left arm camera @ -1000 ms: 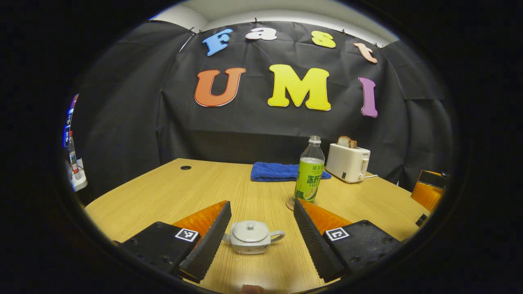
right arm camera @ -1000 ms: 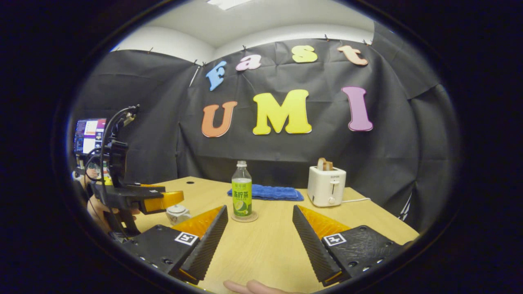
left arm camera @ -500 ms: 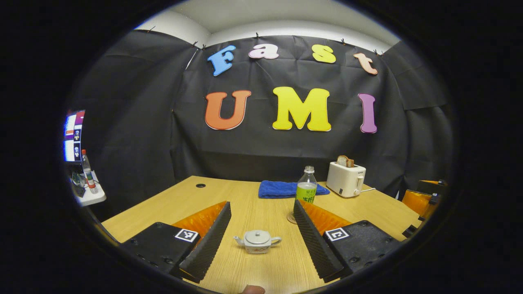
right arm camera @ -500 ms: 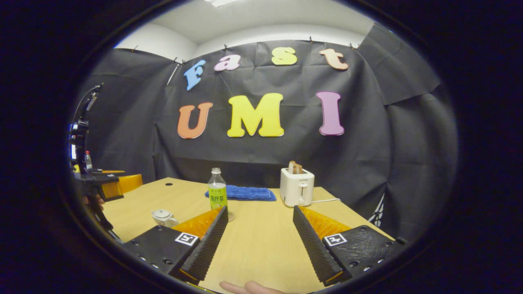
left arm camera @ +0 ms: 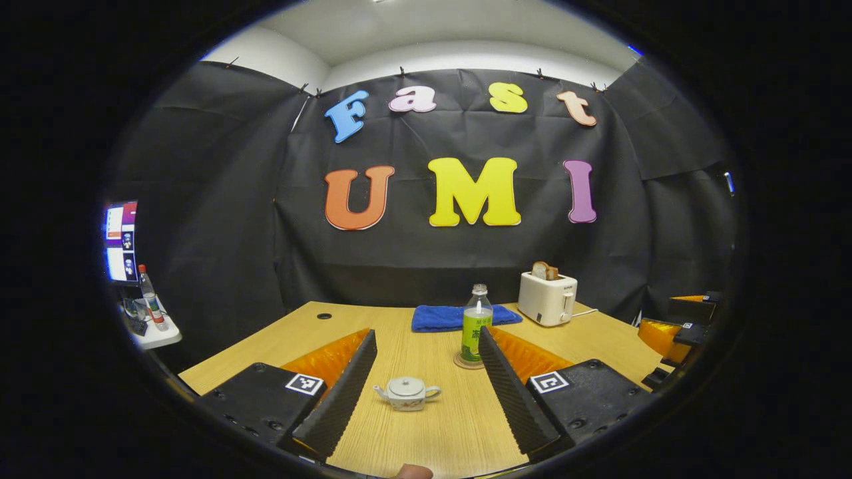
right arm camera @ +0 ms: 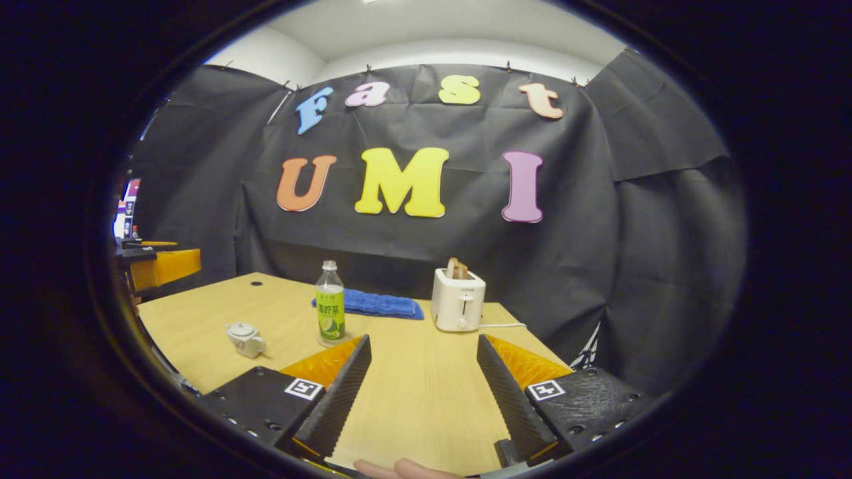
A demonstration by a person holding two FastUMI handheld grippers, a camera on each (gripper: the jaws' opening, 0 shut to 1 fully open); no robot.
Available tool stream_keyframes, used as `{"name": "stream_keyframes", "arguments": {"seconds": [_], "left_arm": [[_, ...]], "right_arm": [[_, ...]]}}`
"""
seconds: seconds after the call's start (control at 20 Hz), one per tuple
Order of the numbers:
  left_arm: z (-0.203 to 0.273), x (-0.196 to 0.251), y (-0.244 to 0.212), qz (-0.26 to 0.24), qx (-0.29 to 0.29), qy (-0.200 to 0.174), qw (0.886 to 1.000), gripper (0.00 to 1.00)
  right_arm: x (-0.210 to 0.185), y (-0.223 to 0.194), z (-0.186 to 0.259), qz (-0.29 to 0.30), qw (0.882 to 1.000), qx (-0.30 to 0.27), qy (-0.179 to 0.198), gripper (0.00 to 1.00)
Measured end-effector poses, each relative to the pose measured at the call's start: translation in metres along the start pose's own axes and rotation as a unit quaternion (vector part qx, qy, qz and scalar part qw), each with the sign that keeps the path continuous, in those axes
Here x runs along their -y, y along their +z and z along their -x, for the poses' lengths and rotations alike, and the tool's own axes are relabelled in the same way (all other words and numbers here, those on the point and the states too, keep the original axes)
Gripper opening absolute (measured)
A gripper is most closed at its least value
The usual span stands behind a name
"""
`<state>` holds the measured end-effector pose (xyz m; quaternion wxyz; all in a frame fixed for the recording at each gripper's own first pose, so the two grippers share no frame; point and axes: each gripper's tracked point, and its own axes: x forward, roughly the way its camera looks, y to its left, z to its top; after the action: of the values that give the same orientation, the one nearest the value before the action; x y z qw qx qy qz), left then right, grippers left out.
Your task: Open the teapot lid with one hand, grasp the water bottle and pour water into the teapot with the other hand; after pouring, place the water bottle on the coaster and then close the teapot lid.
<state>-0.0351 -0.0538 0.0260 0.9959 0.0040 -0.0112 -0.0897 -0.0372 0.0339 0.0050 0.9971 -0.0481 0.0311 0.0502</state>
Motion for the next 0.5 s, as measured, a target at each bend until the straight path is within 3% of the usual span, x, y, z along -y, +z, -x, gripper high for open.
{"name": "stream_keyframes", "arguments": {"seconds": [0.15,0.5], "left_arm": [[0.005,-0.007,0.001,-0.002,-0.004,0.023,1.000,0.97],[0.007,-0.005,0.010,0.006,0.021,0.019,1.000,0.97]], "right_arm": [[0.000,0.006,0.003,0.007,1.000,0.015,0.003,0.95],[-0.006,0.009,0.003,0.000,0.999,0.028,0.016,0.95]]}}
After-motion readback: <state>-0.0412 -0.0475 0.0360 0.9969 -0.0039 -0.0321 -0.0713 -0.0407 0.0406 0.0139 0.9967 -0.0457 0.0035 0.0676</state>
